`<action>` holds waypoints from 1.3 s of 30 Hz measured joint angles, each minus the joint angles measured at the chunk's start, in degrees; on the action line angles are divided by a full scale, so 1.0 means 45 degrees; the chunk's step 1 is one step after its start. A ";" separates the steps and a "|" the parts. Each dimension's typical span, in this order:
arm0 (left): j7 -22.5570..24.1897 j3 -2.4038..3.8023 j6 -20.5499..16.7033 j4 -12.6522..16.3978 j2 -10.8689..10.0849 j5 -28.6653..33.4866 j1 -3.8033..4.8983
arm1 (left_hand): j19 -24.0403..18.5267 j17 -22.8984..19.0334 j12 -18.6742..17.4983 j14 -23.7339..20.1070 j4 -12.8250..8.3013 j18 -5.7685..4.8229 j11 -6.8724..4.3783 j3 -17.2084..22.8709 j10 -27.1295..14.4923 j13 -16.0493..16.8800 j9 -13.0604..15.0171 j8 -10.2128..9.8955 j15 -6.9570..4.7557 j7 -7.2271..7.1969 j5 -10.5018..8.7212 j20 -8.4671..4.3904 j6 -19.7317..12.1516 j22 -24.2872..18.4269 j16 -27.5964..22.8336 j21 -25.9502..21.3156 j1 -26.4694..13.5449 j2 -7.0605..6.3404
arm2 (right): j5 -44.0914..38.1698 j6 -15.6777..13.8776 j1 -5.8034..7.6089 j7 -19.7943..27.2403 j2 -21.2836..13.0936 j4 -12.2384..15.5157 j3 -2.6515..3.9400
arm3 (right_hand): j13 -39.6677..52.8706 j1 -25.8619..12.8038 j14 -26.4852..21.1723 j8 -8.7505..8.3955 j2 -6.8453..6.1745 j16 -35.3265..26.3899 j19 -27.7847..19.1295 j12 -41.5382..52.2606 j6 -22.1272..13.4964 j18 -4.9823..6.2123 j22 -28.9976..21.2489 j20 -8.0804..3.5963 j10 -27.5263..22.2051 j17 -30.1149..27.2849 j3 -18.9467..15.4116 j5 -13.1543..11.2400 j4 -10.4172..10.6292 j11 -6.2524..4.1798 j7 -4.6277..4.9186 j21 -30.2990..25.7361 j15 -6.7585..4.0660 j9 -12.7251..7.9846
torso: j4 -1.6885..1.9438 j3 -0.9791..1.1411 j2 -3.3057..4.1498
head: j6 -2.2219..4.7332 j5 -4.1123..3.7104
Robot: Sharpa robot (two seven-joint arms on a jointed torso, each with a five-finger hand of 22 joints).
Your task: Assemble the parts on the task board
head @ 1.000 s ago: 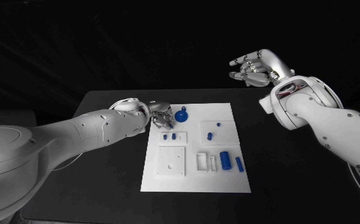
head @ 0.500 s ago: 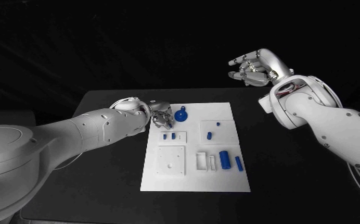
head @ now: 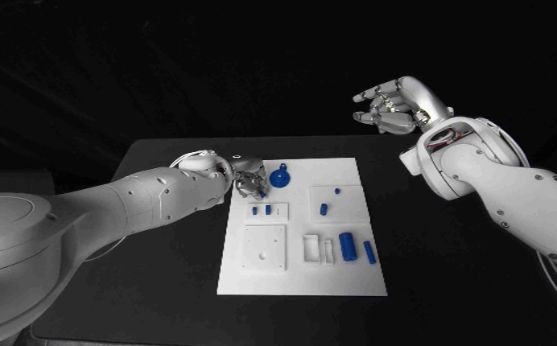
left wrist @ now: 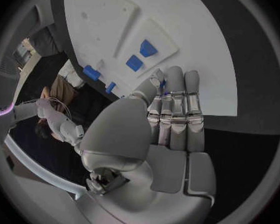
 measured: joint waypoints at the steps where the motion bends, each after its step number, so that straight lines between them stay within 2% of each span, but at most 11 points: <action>1: -0.0010 -0.0002 -0.0003 0.0007 -0.0002 -0.0018 -0.0003 | 0.0000 0.0011 0.0000 0.0000 0.0000 -0.0043 0.0000 0.0000 0.0000 0.0000 0.0004 0.0000 0.0000 0.0000 0.0000 0.0000 0.0000 0.0012 0.0000 0.0000 0.0000 0.0000 | -0.0001 0.0003 -0.0010 0.0000 -0.0002 -0.0007 0.0000 | -0.0015 0.0000 -0.0025 0.0000 0.0000 0.0000 0.0000 0.0000 0.0000 -0.0002 0.0000 0.0000 0.0000 -0.0014 0.0000 0.0000 0.0000 0.0000 0.0000 -0.0059 0.0025 0.0000 | 0.0000 -0.0004 0.0000 | -0.0006 0.0000; 10: -0.0029 -0.0002 -0.0072 0.0080 -0.0032 -0.0070 -0.0012 | 0.0000 0.0013 -0.0010 0.0000 0.0000 0.0115 0.0002 -0.0001 -0.0001 -0.0002 0.0001 -0.0046 0.0000 -0.0003 -0.0021 0.0001 -0.0004 0.0029 0.0000 -0.0093 0.0016 -0.0016 | -0.0004 0.0028 -0.0064 0.0000 -0.0028 -0.0068 0.0000 | -0.0026 0.0000 -0.0025 0.0000 0.0000 0.0000 0.0000 -0.0001 -0.0001 -0.0009 -0.0001 0.0000 0.0000 -0.0033 0.0000 0.0000 0.0000 0.0000 -0.0001 -0.0118 0.0025 0.0000 | 0.0028 -0.0010 0.0001 | -0.0017 -0.0020; 25: -0.0027 -0.0015 -0.0330 0.0219 -0.0108 -0.0060 -0.0038 | 0.0001 0.0011 -0.0012 0.0000 0.0000 0.0107 -0.0025 -0.0002 0.0025 -0.0003 0.0006 0.0006 0.0000 0.0029 -0.0023 0.0001 0.0028 0.0053 0.0000 -0.0092 0.0016 -0.0017 | -0.0009 0.0070 -0.0090 -0.0011 -0.0037 -0.0143 -0.0001 | -0.0047 0.0000 -0.0024 0.0000 0.0000 -0.0001 -0.0001 0.0000 -0.0001 -0.0070 -0.0002 0.0000 -0.0026 -0.0059 0.0023 0.0007 -0.0023 0.0028 -0.0002 -0.0191 0.0025 -0.0001 | 0.0013 -0.0010 0.0006 | -0.0006 -0.0012; 39: -0.0027 -0.0025 -0.0517 0.0293 -0.0096 -0.0049 -0.0070 | 0.0001 0.0008 -0.0014 0.0001 0.0001 0.0051 -0.0028 -0.0003 0.0029 -0.0008 0.0002 0.0004 0.0001 0.0029 -0.0024 0.0001 0.0027 0.0087 -0.0065 -0.0161 -0.0016 -0.0050 | -0.0011 0.0157 -0.0107 -0.0018 -0.0024 -0.0176 -0.0002 | -0.0049 0.0000 -0.0024 0.0000 0.0000 -0.0008 -0.0001 0.0000 -0.0001 -0.0075 -0.0004 0.0000 -0.0079 -0.0078 0.0036 0.0008 -0.0036 0.0014 -0.0002 -0.0266 0.0025 -0.0001 | 0.0015 0.0009 0.0000 | -0.0010 0.0015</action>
